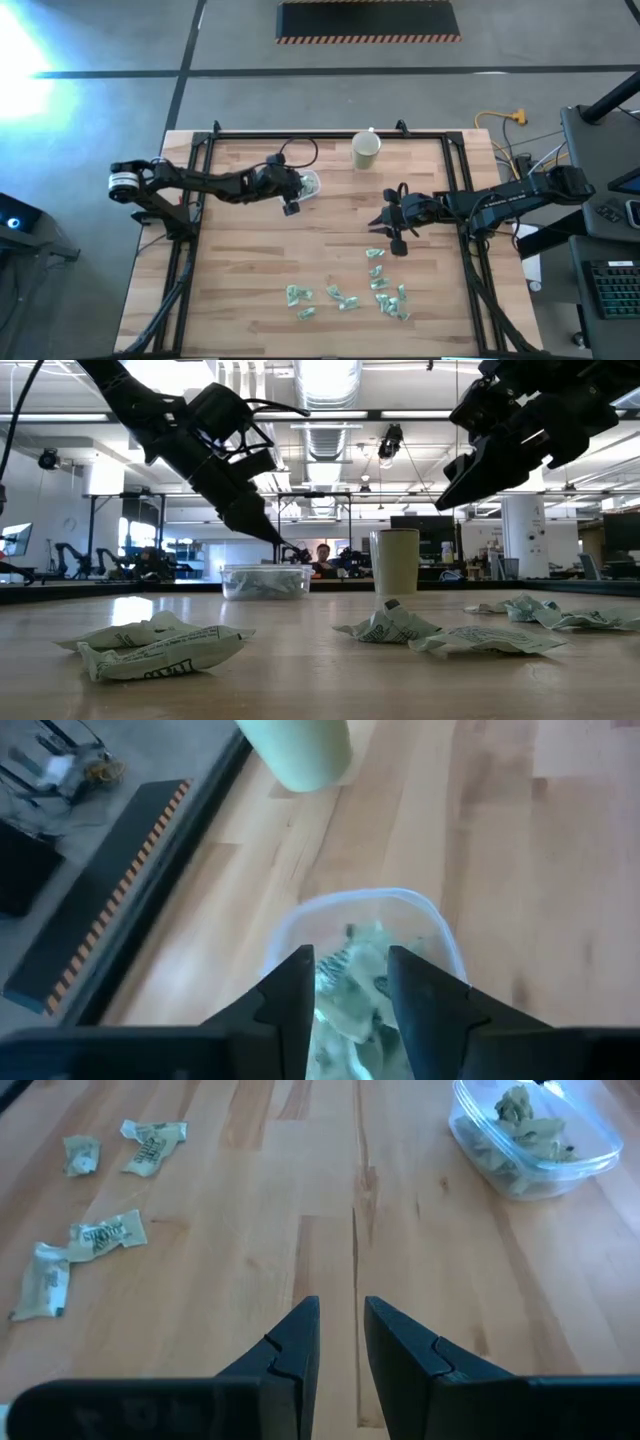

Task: Pick and place Stevia / Truvia into bins
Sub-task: Put the stevia packet into the transparent container

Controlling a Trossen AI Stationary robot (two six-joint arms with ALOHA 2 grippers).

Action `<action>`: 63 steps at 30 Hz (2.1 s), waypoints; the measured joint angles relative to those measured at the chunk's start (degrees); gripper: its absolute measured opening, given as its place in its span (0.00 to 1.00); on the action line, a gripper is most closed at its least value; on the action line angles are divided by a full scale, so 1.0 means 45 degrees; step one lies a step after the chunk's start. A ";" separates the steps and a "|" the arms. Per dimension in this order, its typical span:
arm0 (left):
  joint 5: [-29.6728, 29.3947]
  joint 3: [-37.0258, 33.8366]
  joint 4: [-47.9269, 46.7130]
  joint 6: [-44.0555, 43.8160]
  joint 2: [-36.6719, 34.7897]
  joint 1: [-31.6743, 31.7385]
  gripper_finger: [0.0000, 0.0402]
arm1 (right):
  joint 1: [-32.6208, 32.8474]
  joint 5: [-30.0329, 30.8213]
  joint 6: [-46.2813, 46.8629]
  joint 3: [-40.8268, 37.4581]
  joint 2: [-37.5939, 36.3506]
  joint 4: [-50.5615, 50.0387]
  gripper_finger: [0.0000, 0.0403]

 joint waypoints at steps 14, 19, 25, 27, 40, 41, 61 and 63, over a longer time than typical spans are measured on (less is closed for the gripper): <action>0.2089 0.0000 -0.1361 -0.0787 -0.0571 -0.2344 0.28 | 0.1016 -0.1670 0.1172 -0.0092 0.1532 -0.0212 0.18; 0.2094 0.0000 -0.1352 -0.0774 -0.0571 -0.3580 0.28 | 0.1112 -0.1609 0.1685 -0.0083 0.2651 -0.0125 0.18; 0.2094 -0.0005 -0.1366 -0.0763 -0.0867 -0.4615 0.28 | 0.1117 -0.1319 0.1849 -0.0078 0.3603 -0.0131 0.18; 0.2075 -0.0015 -0.1494 -0.0764 -0.1026 -0.4779 0.28 | 0.1117 -0.1314 0.1849 -0.0078 0.3783 -0.0122 0.18; 0.2045 -0.0098 -0.1698 -0.0782 -0.1489 -0.4912 0.28 | 0.1395 -0.1232 0.1854 -0.0073 0.3979 -0.0088 0.18; 0.2045 -0.0133 -0.1676 -0.0787 -0.1489 -0.4912 0.28 | 0.1464 -0.1216 0.1886 -0.0078 0.3970 -0.0086 0.18; 0.2045 -0.0364 -0.1653 -0.0802 -0.1465 -0.4912 0.28 | 0.1894 -0.0609 0.2514 -0.0087 0.3672 -0.0011 0.31; 0.2047 -0.0364 -0.1649 -0.0802 -0.1465 -0.4912 0.28 | 0.1889 -0.0609 0.2514 -0.0087 0.3620 -0.0021 0.35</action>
